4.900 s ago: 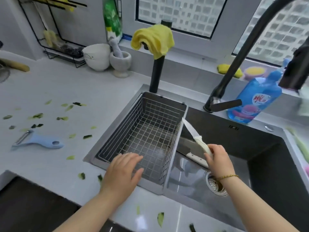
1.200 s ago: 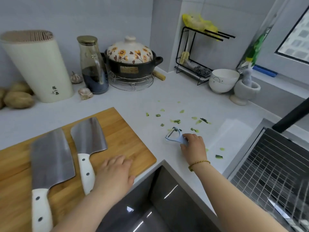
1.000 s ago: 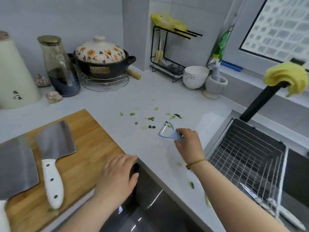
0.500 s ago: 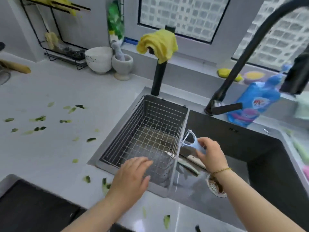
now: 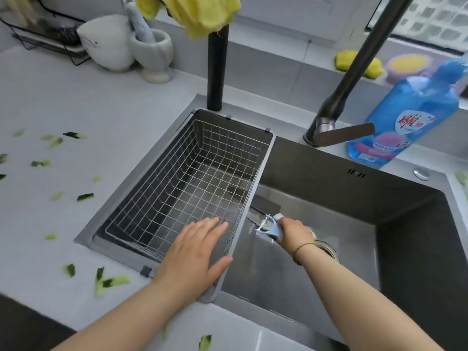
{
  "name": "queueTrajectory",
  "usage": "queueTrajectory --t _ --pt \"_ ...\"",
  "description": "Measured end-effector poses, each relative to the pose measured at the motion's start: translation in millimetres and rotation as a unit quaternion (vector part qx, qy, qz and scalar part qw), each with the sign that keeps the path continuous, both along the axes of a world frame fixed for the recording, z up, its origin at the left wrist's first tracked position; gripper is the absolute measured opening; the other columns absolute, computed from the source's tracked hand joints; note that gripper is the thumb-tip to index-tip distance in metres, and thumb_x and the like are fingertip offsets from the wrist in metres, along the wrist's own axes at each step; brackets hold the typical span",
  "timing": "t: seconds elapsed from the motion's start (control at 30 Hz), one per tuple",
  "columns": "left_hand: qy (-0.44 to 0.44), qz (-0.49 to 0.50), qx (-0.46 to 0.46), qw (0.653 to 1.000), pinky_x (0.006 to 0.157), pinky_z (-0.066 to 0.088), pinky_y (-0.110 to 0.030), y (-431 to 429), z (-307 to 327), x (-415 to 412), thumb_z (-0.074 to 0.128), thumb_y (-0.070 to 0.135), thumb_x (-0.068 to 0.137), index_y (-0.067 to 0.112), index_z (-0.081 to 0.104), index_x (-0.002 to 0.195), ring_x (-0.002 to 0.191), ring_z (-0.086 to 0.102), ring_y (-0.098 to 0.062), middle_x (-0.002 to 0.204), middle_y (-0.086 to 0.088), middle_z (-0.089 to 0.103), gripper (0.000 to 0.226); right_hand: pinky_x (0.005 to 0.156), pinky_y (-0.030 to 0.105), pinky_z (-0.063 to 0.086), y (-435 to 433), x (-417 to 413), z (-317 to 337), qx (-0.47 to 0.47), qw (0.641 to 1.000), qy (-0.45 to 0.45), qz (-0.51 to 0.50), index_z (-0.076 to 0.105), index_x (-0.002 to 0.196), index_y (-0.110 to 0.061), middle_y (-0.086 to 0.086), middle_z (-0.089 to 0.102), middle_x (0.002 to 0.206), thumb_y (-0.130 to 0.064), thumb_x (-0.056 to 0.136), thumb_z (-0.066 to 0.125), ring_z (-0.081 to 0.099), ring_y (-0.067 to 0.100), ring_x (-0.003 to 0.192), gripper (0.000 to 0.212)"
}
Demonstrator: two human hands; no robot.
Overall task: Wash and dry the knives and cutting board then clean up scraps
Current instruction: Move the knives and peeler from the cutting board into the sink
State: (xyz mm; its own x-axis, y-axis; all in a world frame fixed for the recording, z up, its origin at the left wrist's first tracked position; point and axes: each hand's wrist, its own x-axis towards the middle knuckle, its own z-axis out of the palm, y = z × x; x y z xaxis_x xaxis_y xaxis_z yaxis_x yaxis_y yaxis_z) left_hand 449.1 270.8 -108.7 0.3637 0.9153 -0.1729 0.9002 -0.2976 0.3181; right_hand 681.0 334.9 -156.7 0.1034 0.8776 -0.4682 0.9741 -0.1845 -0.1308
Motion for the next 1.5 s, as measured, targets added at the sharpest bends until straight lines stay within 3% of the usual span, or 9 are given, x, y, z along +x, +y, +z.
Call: queueTrajectory --t 0.27,0.47,0.63,0.77,0.97,1.2,1.37,1.43,1.5 --pt "-0.023 0.008 0.065 0.998 0.107 0.014 -0.026 -1.0 -14.5 -2.7 0.009 0.056 0.093 0.022 0.044 0.122 0.116 0.04 -0.01 0.12 0.003 0.062 0.057 0.09 0.033 0.043 34.1 -29.2 -63.9 -0.065 0.997 0.013 0.043 0.049 0.12 -0.007 0.016 0.053 0.123 -0.013 0.088 0.049 0.051 0.03 0.115 0.032" --pt "-0.057 0.007 0.089 0.994 0.106 0.019 -0.027 -0.2 -20.3 -1.9 0.021 0.055 0.092 0.022 0.045 0.121 0.116 0.041 -0.011 0.119 0.001 0.062 0.05 0.092 0.034 0.041 41.5 -31.6 -80.8 -0.05 0.998 0.014 0.045 0.047 0.119 -0.006 0.016 0.051 0.125 -0.009 0.088 0.045 0.047 0.03 0.119 0.031" --pt "-0.06 0.005 0.092 0.994 0.106 0.016 -0.024 1.8 -19.0 -1.8 0.014 0.056 0.092 0.022 0.046 0.121 0.115 0.041 -0.011 0.118 0.001 0.062 0.055 0.096 0.034 0.039 41.6 -29.0 -85.5 -0.043 0.997 0.016 0.066 0.043 0.125 -0.007 0.013 0.046 0.131 -0.013 0.088 0.052 0.042 0.027 0.123 0.039" --pt "-0.065 0.002 0.124 0.99 0.102 0.024 -0.027 1.7 -19.5 -0.9 0.039 0.051 0.081 0.021 0.046 0.118 0.112 0.043 -0.011 0.114 0.0 0.064 0.048 0.094 0.031 0.038 37.3 -26.7 -78.2 -0.035 0.997 0.028 0.061 0.046 0.122 -0.006 0.013 0.049 0.128 -0.019 0.087 0.054 0.044 0.028 0.12 0.038" --pt "-0.077 0.009 0.145 0.986 0.099 0.025 -0.024 0.0 -17.0 -1.9 0.042 0.051 0.075 0.025 0.047 0.114 0.106 0.043 -0.006 0.106 0.007 0.066 0.047 0.097 0.031 0.037 33.9 -11.1 -49.6 -0.013 0.998 0.026 0.047 0.039 0.131 -0.009 0.011 0.044 0.134 -0.023 0.09 0.053 0.041 0.027 0.124 0.045" --pt "-0.113 0.0 0.133 0.985 0.069 0.053 -0.02 1.8 -4.2 0.1 0.04 0.047 0.071 0.029 0.066 0.092 0.094 0.047 -0.004 0.087 0.02 0.066 0.038 0.091 0.026 0.038 16.0 -6.2 5.9 0.084 0.994 0.066 -0.01 0.053 0.117 -0.009 0.008 0.053 0.123 -0.02 0.089 0.052 0.049 0.024 0.115 0.03" --pt "-0.197 0.003 0.109 0.974 0.08 0.051 -0.016 1.7 15.8 -14.1 0.039 0.042 0.075 0.026 0.067 0.099 0.09 0.052 0.008 0.094 0.02 0.063 0.041 0.081 0.022 0.04 -8.1 -26.3 65.3 0.205 0.97 0.131 -0.028 0.058 0.109 -0.009 -0.001 0.056 0.096 -0.016 0.088 0.055 0.05 0.012 0.086 0.022" --pt "-0.202 -0.001 0.108 0.973 0.091 0.037 -0.009 -2.5 30.0 -32.5 0.04 0.037 0.088 0.029 0.06 0.113 0.098 0.046 0.01 0.105 0.025 0.054 0.033 0.077 0.019 0.041 -17.6 -47.6 86.1 0.251 0.954 0.162 -0.024 0.061 0.104 -0.009 -0.003 0.056 0.089 -0.012 0.087 0.057 0.051 0.013 0.082 0.017" --pt "-0.205 0.019 0.092 0.974 0.087 0.024 -0.001 -6.6 34.4 -59.5 0.039 0.034 0.095 0.032 0.052 0.123 0.1 0.036 0.013 0.112 0.028 0.046 0.03 0.071 0.014 0.04 -26.1 -73.9 104.3 0.286 0.939 0.19 -0.005 0.061 0.097 -0.012 -0.003 0.057 0.083 -0.01 0.086 0.059 0.053 0.014 0.078 0.011"
